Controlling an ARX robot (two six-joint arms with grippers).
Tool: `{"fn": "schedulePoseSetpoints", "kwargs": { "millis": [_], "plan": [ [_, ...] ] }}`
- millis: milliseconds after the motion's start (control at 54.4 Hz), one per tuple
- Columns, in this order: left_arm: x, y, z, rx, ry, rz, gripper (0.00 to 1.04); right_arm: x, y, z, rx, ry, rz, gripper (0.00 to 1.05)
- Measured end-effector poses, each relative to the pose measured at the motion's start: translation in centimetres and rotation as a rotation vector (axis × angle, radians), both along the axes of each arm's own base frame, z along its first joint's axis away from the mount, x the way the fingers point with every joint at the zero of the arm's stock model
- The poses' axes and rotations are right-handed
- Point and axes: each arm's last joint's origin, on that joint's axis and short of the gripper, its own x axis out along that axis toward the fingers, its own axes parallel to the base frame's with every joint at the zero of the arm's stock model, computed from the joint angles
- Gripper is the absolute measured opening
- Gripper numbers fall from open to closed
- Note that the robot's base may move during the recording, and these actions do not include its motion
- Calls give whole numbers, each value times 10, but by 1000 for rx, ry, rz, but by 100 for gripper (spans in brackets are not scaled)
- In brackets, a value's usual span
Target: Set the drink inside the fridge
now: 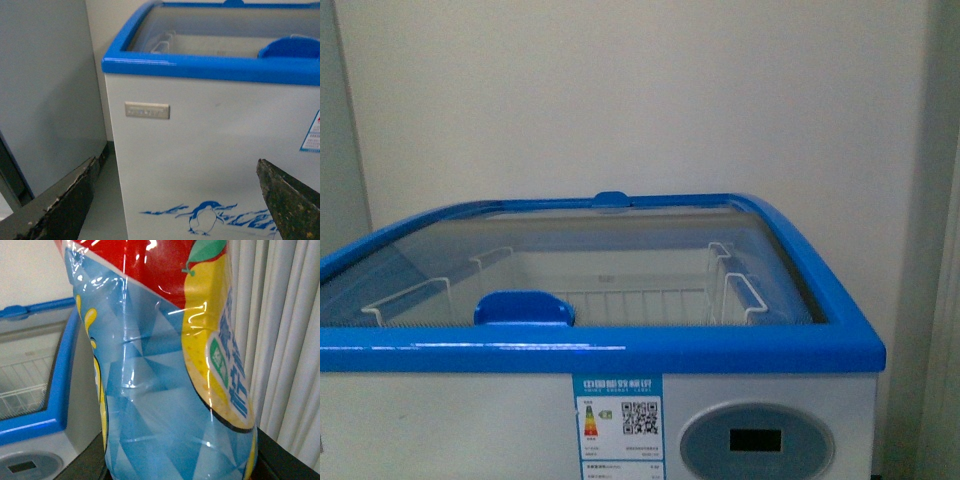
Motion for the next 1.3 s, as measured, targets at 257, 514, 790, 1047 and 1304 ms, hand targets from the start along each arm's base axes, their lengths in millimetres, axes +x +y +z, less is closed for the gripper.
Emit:
{"fn": "schedulePoseSetpoints", "kwargs": {
  "millis": [257, 514, 790, 1047, 1304],
  "plan": [
    [0, 0, 0, 0, 0, 0, 97, 0, 0, 0, 0, -1, 0, 46],
    [0, 0, 0, 0, 0, 0, 97, 0, 0, 0, 1, -1, 0, 46],
    [52, 6, 57, -187, 5, -285, 97, 0, 0, 0, 1, -1, 2, 46],
    [131, -24, 98, 114, -16, -542, 97, 0, 0, 0, 1, -1, 2, 46],
    [175, -67, 98, 444, -24, -779, 97, 0, 0, 0, 1, -1, 2, 46]
  ]
}}
